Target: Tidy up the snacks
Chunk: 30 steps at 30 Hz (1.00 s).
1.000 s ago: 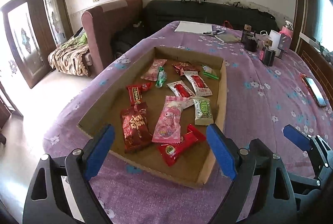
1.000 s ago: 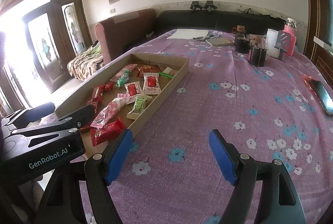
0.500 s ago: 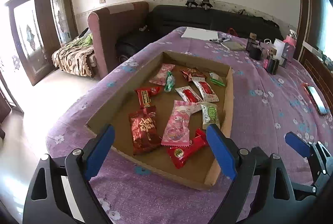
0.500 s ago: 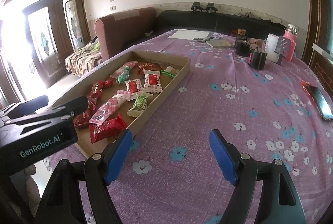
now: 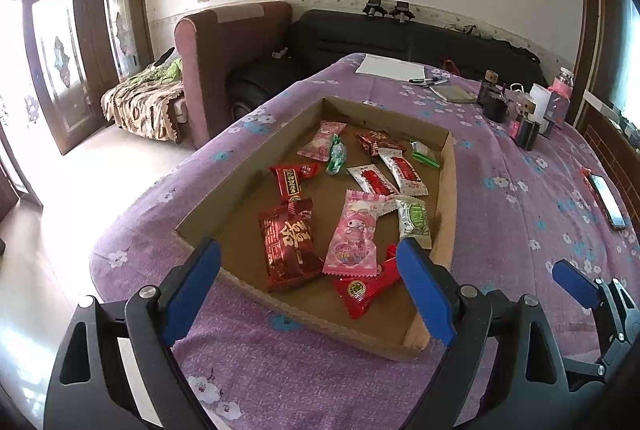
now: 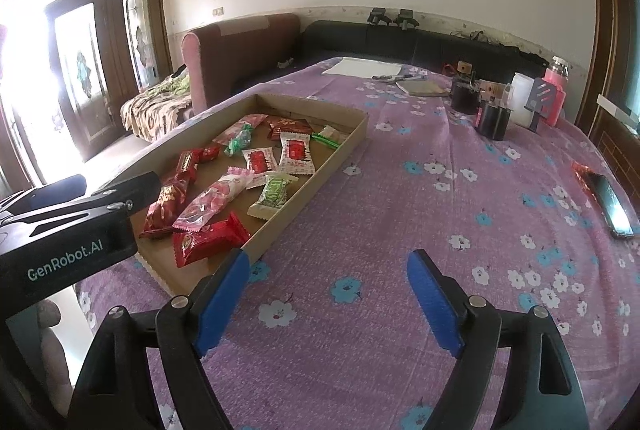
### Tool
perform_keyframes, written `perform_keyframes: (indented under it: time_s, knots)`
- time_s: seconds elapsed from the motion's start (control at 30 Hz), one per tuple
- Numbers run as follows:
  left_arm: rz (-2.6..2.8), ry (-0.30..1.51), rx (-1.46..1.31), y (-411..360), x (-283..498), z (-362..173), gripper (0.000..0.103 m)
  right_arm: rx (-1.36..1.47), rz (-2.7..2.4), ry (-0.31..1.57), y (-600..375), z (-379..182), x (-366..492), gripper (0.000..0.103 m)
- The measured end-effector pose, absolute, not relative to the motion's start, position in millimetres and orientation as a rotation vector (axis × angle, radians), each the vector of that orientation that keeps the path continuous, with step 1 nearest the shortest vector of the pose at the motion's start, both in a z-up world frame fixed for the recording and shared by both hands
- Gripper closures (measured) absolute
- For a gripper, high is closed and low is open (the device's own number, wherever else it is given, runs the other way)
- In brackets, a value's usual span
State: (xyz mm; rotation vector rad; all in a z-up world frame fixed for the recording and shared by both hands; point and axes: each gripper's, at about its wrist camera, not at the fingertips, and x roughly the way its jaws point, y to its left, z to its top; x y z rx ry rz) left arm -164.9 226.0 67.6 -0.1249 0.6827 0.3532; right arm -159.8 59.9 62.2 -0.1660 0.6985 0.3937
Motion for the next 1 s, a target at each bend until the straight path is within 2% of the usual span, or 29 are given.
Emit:
perform_keyframes:
  time_s: [1.0]
  knots:
    - [0.35,0.721,-0.163,236.7,-160.9,54.5,0.012,-0.182,0.402,0.713,68.3,53.6,-163.0,0.019]
